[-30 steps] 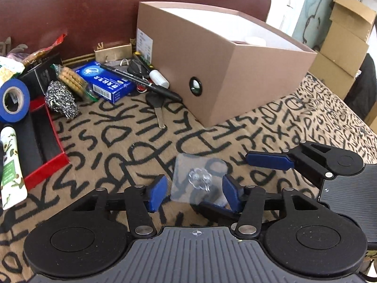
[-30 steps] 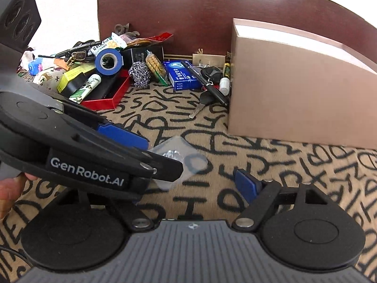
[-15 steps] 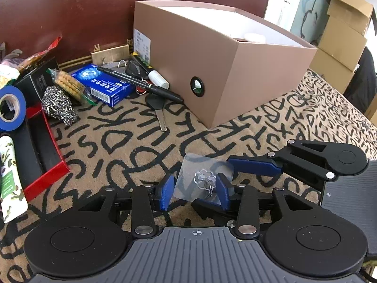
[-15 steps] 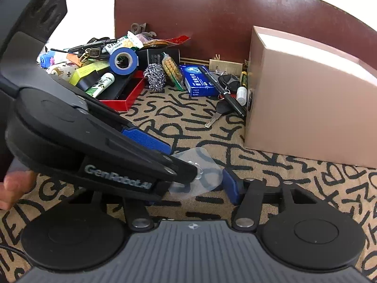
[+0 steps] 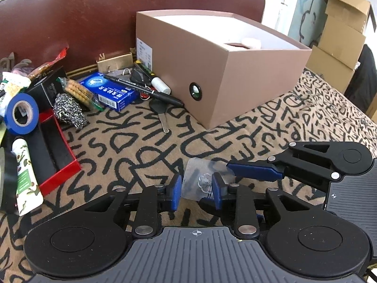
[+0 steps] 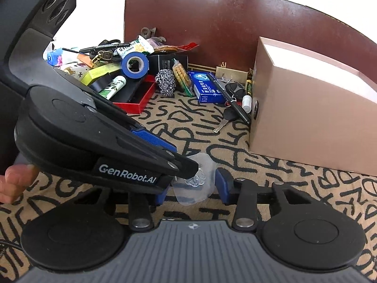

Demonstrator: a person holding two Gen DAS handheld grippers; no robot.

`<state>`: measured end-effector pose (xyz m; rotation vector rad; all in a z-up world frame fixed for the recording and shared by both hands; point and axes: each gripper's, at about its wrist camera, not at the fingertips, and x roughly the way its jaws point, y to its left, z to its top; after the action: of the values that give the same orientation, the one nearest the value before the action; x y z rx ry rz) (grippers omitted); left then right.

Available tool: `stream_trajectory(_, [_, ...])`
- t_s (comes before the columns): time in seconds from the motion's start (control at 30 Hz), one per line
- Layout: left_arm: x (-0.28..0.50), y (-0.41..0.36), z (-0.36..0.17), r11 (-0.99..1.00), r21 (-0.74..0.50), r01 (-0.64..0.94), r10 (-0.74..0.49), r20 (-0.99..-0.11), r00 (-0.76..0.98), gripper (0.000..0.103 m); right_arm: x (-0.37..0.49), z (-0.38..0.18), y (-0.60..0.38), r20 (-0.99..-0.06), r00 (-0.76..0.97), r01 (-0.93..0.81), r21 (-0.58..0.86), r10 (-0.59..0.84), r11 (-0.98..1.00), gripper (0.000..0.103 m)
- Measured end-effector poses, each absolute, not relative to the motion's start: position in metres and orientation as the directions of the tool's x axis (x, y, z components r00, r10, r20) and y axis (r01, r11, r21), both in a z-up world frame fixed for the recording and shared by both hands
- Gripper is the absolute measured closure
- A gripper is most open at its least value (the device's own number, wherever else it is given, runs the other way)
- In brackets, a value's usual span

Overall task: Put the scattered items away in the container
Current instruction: 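Lift the clear hook packet with the left gripper and carry it over the box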

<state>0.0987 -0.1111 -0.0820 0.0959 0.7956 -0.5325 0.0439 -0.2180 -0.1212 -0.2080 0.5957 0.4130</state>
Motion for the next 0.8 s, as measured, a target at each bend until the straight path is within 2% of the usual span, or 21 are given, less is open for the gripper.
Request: stream_trajectory(0.8, [0.091,-0.144,0.018,0.831,-0.025,0.556,-0.483,-0.53,0.698,0.071,0.037,-0.034,-0.249,-0.377,0.883,-0.37,-0.193,0.279,0.909,0.055])
